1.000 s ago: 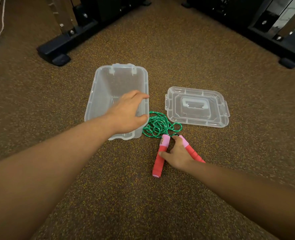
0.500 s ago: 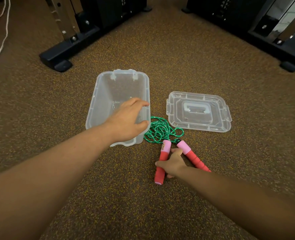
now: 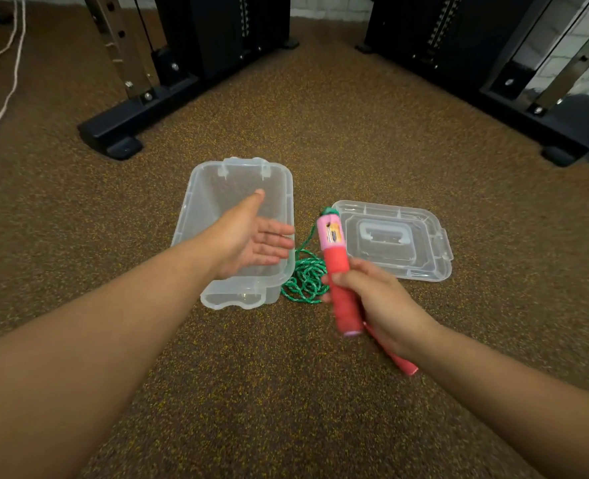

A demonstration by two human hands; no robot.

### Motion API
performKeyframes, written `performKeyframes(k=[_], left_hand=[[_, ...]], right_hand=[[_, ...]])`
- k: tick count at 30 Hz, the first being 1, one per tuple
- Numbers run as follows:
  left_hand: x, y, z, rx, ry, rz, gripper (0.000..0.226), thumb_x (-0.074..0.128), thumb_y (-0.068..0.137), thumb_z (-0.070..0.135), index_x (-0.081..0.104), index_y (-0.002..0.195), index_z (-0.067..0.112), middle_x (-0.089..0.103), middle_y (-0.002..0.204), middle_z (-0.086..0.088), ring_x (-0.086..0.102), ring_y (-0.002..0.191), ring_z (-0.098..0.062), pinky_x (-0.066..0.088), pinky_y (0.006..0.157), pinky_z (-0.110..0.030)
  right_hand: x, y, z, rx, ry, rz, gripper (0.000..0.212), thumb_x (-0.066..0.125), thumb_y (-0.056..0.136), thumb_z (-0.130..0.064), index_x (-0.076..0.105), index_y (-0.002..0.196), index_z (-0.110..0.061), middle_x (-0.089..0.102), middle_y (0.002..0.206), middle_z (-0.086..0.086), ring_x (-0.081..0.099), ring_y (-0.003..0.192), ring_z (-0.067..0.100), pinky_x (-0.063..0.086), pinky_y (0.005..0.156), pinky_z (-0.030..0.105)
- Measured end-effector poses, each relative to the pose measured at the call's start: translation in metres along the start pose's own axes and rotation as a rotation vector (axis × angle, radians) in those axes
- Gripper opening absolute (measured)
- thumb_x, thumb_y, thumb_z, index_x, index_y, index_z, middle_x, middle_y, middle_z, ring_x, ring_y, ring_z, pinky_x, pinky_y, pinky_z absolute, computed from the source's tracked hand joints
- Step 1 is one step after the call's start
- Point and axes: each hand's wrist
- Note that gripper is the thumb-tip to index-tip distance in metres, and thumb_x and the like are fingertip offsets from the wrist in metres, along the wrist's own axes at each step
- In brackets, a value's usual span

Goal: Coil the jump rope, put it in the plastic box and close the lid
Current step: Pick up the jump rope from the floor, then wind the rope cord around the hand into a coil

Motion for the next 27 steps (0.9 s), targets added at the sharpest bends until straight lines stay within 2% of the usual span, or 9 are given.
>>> performKeyframes(k=[2,5,9,13,17,21,27], left_hand=[[0.004,0.001,0.0,-0.084,-0.108,-0.117,0.09,0.009,0.088,0.069,0.061,0.112,0.0,0.063,0.116,-0.023,0.059,0.111,-0.034,0.047,0.092,-0.037],[0.012,0.001,0.0,-0.131,-0.235,-0.259,0.102,0.01,0.081,0.077,0.061,0.113,-0.005,0.063,0.113,-0.028,0.062,0.105,-0.036,0.046,0.094,-0.04],[0.016,-0.004,0.003,-0.1,-0.409,-0.403,0.109,0.012,0.076,0.081,0.055,0.124,-0.007,0.061,0.119,-0.027,0.063,0.106,-0.035,0.049,0.094,-0.041],[0.012,-0.003,0.01,-0.044,-0.484,-0.419,0.097,0.02,0.082,0.075,0.061,0.119,-0.004,0.064,0.121,-0.022,0.066,0.106,-0.032,0.049,0.093,-0.042],[0.011,-0.003,0.015,-0.009,-0.446,-0.397,0.072,0.025,0.093,0.053,0.068,0.109,-0.003,0.07,0.111,-0.02,0.069,0.1,-0.03,0.051,0.091,-0.04],[0.014,-0.003,0.014,-0.01,-0.402,-0.406,0.058,0.027,0.095,0.037,0.071,0.104,0.0,0.072,0.107,-0.017,0.071,0.097,-0.028,0.052,0.089,-0.039],[0.013,-0.002,0.016,0.027,-0.439,-0.409,0.055,0.027,0.098,0.033,0.073,0.101,0.002,0.074,0.103,-0.014,0.072,0.092,-0.024,0.056,0.082,-0.034]], right_hand=[[0.005,-0.008,-0.015,-0.139,-0.069,-0.025,0.029,0.057,0.089,-0.008,0.057,0.112,-0.025,0.065,0.102,0.007,0.066,0.07,0.012,0.053,0.061,0.026],[0.012,-0.021,-0.026,-0.268,-0.154,-0.128,0.038,0.056,0.091,-0.005,0.053,0.118,-0.032,0.063,0.102,0.002,0.065,0.074,0.011,0.055,0.065,0.024],[0.017,-0.034,-0.014,-0.329,-0.198,-0.253,0.047,0.059,0.087,-0.007,0.047,0.128,-0.026,0.06,0.114,0.008,0.065,0.078,0.01,0.053,0.071,0.022],[0.019,-0.043,0.01,-0.245,-0.179,-0.345,0.052,0.061,0.082,-0.006,0.045,0.128,-0.025,0.058,0.121,0.007,0.065,0.09,0.013,0.051,0.082,0.021],[0.018,-0.042,0.024,-0.153,-0.216,-0.4,0.05,0.063,0.077,-0.01,0.047,0.121,-0.027,0.061,0.115,0.0,0.06,0.102,0.012,0.048,0.09,0.021],[0.016,-0.038,0.029,-0.128,-0.251,-0.431,0.05,0.063,0.078,-0.009,0.046,0.122,-0.025,0.06,0.115,0.005,0.059,0.108,0.018,0.047,0.097,0.025],[0.014,-0.032,0.037,-0.114,-0.315,-0.464,0.044,0.057,0.088,0.004,0.044,0.121,-0.022,0.06,0.111,0.004,0.06,0.103,0.01,0.048,0.091,0.021]])
Point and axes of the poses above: each hand's wrist, its own y-axis towards the middle knuckle, its own x-axis out of the palm, z = x × y
